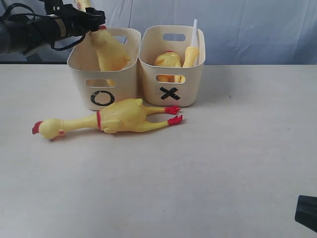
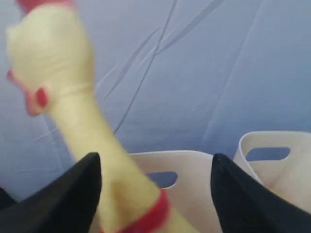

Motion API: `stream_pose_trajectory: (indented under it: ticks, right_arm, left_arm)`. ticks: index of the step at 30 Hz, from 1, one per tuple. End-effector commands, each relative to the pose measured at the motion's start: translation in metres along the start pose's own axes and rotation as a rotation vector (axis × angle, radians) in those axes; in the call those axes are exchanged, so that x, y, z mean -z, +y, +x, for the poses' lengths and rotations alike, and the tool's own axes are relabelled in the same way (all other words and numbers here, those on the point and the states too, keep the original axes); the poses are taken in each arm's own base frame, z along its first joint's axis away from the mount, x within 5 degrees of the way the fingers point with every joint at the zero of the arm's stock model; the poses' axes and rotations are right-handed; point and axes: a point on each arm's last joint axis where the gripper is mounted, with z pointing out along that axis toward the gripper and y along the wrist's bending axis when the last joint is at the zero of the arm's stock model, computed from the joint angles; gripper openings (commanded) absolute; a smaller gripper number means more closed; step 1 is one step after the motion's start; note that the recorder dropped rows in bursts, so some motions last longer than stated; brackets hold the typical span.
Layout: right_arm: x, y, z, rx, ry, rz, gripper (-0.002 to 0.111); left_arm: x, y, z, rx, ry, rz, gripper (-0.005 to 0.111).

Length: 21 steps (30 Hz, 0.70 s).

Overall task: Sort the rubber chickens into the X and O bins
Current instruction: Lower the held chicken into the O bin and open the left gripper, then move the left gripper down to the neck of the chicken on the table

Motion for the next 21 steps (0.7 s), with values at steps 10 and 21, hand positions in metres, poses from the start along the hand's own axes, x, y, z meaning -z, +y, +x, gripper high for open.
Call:
stream_pose_trajectory:
  ticks: [10,21]
  right_arm:
    - [0.000,-0.001,0.001,-0.002,-0.007,0.016,0.000]
    - [0.000,-0.001,0.001,-0.002,-0.007,0.016,0.000]
  left_arm:
    - [0.011,-0.004,-0.020,-0.199,0.038,-0.056,0.062]
    - [0.041,-0.028,-0.065,-0.358,0.054,0.006,0.061]
